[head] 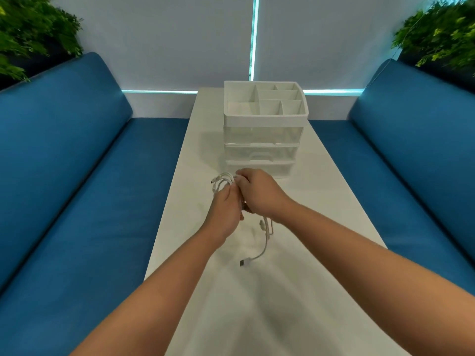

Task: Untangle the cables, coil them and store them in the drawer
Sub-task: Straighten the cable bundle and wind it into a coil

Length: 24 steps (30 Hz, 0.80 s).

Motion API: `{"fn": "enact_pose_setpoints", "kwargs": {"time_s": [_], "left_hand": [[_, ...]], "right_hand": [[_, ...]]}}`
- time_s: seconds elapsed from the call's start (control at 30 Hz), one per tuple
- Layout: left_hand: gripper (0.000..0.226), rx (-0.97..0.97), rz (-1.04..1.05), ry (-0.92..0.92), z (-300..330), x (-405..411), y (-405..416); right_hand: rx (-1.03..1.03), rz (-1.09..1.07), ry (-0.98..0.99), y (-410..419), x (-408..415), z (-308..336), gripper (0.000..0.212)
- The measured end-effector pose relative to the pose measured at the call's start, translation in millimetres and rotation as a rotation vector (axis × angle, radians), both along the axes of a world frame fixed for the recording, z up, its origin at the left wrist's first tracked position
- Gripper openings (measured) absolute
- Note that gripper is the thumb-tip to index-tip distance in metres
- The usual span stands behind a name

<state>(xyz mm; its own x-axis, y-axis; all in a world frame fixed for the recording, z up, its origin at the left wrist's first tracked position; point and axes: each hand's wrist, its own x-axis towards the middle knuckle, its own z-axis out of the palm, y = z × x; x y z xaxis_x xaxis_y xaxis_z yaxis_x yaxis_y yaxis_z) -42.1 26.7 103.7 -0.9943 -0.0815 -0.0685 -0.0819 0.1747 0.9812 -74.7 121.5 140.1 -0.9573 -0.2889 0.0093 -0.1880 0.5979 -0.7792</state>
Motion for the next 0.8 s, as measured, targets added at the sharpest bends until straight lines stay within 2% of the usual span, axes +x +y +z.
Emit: {"fn": "enact_pose_setpoints", "kwargs": {"time_s": [0.2,0.33,0.4,0.5,0.63,0.8], "left_hand": [[0.042,0.527,0.173,-0.177,-7,-9,-1],[0.046,0.848,0.082,-0.225,-7,-11,-8],[0.047,0.897,0.027,-0.235,-5,-11,-14],[0.044,0.907,-0.032,-0.206,-3,-10,-19],[0.027,0.947,-0.071,-0.185,-3,-9,-21],[0.034,0.965,-0.156,-0.21,1,-5,-20]], "right_hand": [[0.051,-0.043,0.221,-12,29,-13,0.036],[-0.043,-0.017,0.262,-14,40,-20,0.039],[0.015,0.016,0.353,-10,40,-29,0.043],[-0.01,0.013,0.378,-5,39,-37,0.044],[-0.084,0.035,0.437,-4,40,-39,0.042],[-0.156,0.01,0.496,-1,40,-45,0.036]]}}
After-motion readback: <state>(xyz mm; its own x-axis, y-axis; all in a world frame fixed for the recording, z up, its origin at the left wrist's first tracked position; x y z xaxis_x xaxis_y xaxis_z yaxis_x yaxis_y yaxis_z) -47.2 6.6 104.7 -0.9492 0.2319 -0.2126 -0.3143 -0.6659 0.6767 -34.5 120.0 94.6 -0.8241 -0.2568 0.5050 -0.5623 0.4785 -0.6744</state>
